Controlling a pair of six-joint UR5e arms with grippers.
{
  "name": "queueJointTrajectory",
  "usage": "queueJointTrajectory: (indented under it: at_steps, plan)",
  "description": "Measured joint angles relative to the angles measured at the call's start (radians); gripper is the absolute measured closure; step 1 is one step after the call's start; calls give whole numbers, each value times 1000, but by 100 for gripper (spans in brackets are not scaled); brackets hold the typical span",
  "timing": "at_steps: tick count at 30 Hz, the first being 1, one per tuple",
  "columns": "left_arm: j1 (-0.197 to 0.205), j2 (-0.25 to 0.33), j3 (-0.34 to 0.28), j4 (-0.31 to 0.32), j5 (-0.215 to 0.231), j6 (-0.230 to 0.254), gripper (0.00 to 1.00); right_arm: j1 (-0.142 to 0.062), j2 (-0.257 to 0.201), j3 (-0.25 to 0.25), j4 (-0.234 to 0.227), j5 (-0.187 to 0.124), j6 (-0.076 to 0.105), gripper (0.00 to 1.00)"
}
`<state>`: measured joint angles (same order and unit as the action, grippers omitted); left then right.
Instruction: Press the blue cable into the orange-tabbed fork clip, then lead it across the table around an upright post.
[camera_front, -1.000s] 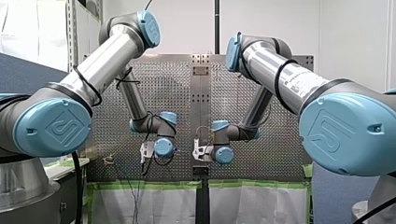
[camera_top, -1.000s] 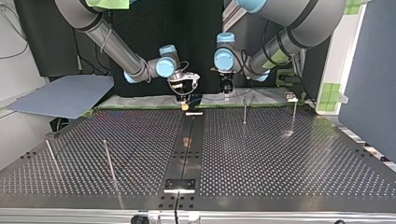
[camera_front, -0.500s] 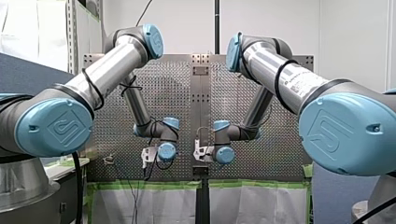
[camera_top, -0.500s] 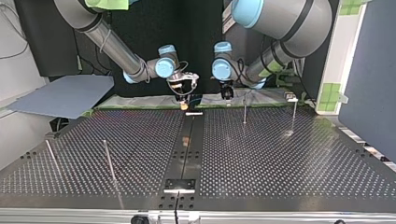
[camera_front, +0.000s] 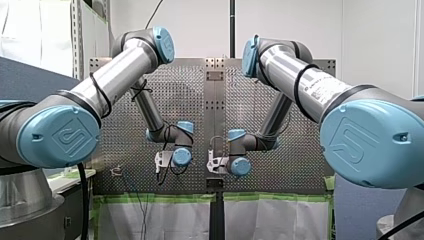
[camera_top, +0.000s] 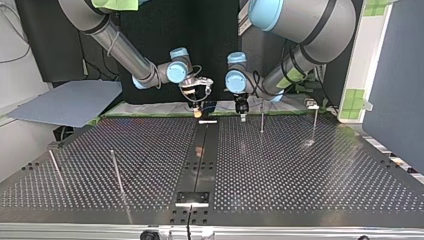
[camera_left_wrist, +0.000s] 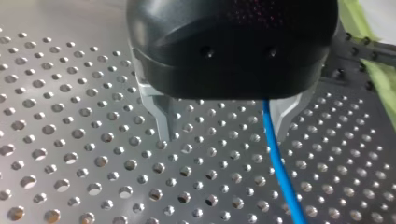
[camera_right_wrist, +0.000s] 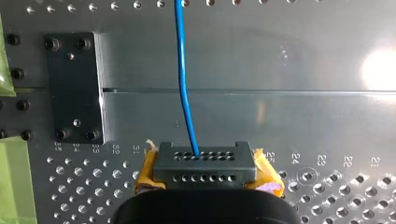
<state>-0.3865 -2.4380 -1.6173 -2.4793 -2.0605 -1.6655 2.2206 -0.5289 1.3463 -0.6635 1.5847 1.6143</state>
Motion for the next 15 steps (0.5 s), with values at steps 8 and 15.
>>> queueJointTrajectory:
  at_steps: [8, 15]
  plan:
    - [0, 0, 0, -35, -39, 29, 57, -3, 1, 0, 1, 0, 0, 100]
    - [-2, 0, -1, -45, -95, 42, 100, -3, 3, 0, 2, 0, 0, 100]
